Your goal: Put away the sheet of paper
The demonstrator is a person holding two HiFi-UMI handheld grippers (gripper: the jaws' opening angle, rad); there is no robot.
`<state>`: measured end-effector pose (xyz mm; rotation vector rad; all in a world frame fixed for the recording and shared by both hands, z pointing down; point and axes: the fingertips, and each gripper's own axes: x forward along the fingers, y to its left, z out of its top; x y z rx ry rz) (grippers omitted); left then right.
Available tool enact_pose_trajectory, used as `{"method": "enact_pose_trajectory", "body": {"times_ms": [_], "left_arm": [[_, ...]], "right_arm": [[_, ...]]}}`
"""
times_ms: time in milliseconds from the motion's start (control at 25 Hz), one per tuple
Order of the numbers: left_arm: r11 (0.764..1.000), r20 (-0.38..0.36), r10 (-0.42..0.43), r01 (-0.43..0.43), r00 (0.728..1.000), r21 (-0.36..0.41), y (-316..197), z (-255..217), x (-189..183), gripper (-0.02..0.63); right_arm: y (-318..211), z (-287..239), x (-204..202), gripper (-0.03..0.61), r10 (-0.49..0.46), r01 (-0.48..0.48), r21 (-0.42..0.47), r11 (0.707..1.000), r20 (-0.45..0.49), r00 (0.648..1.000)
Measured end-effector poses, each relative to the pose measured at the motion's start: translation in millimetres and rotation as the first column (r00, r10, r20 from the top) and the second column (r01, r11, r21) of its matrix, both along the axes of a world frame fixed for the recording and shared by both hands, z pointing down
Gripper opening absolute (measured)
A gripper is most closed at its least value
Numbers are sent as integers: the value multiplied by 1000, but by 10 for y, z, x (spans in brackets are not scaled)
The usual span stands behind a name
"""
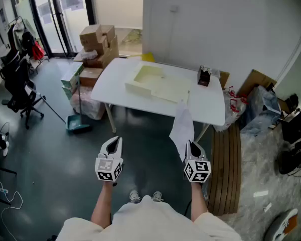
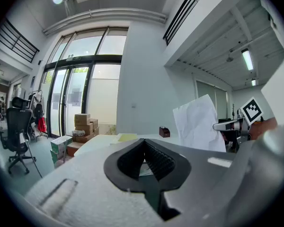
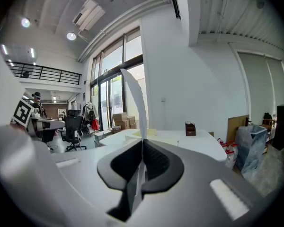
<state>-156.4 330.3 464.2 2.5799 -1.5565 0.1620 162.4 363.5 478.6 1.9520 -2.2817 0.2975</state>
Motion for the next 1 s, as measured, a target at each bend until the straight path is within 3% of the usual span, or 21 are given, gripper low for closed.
{"method": "enact_pose_trajectory", "body": {"times_ms": [1000], "left_arm": [[1000,18,-23,23,1000,7,-147,1,587,2]], "right_arm": [[-234,42,413,3,-62,62,18,998,7,998]]}}
